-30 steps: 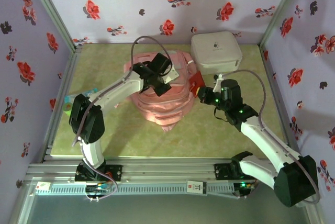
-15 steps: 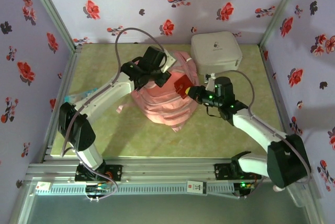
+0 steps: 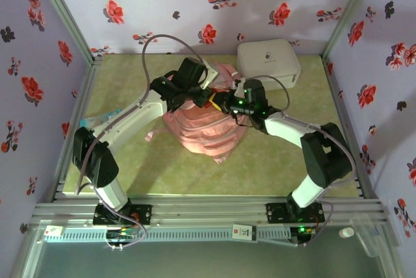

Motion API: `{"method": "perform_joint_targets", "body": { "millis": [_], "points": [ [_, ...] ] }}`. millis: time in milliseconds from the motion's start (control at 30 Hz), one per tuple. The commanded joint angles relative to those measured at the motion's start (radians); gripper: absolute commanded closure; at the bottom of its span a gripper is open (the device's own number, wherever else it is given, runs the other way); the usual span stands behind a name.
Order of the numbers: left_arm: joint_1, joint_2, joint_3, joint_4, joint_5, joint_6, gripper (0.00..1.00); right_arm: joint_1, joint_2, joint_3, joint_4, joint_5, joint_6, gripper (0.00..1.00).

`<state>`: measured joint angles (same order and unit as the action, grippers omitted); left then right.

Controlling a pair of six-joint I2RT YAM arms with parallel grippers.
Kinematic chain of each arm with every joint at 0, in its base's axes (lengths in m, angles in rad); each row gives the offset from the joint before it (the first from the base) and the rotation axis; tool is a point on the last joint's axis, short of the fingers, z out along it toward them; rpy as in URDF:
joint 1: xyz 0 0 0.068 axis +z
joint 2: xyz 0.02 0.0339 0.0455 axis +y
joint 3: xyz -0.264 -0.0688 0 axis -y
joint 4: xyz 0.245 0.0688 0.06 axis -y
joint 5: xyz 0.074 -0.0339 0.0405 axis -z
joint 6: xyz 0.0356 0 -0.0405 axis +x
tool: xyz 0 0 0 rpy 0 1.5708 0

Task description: Pack the student bag

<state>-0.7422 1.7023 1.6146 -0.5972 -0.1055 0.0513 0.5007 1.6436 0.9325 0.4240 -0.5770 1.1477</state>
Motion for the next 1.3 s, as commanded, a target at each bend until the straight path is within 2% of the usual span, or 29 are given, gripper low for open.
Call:
{"method": "perform_joint_targets", "body": {
  "millis": [0,167,333,467,567,800,933,1033,1167,1267],
  "points": [
    [0.003,-0.037,0.022,0.107,-0.014,-0.05,1.0,0.01,0.028,0.032,0.091,-0.003,0.033,0.85],
    [0.006,-0.029,0.023,0.101,-0.012,-0.057,1.0,0.002,0.021,0.041,-0.024,0.101,-0.065,0.67],
    [0.007,-0.015,0.022,0.082,-0.002,-0.068,1.0,-0.024,-0.084,-0.007,-0.097,0.182,-0.122,0.54],
    [0.01,-0.004,0.02,0.075,0.022,-0.077,1.0,-0.061,-0.188,-0.091,-0.091,0.224,-0.114,0.53],
    [0.012,0.0,0.019,0.067,0.026,-0.077,0.95,-0.077,-0.272,-0.15,-0.136,0.278,-0.133,0.52],
    [0.012,-0.02,-0.002,0.045,0.049,-0.146,0.75,-0.093,-0.403,-0.158,-0.37,0.413,-0.285,0.5],
    [0.025,-0.055,-0.024,0.014,0.08,-0.202,0.44,-0.095,-0.43,-0.137,-0.45,0.456,-0.346,0.49],
    [0.05,-0.103,-0.076,0.018,0.09,-0.261,0.29,-0.096,-0.441,-0.136,-0.458,0.478,-0.369,0.46],
    [0.12,-0.175,-0.2,0.066,0.093,-0.359,0.19,-0.095,-0.41,-0.127,-0.463,0.456,-0.38,0.42],
    [0.209,-0.2,-0.297,0.1,0.122,-0.471,0.18,-0.094,-0.349,-0.104,-0.466,0.386,-0.39,0.39]
  ]
}}
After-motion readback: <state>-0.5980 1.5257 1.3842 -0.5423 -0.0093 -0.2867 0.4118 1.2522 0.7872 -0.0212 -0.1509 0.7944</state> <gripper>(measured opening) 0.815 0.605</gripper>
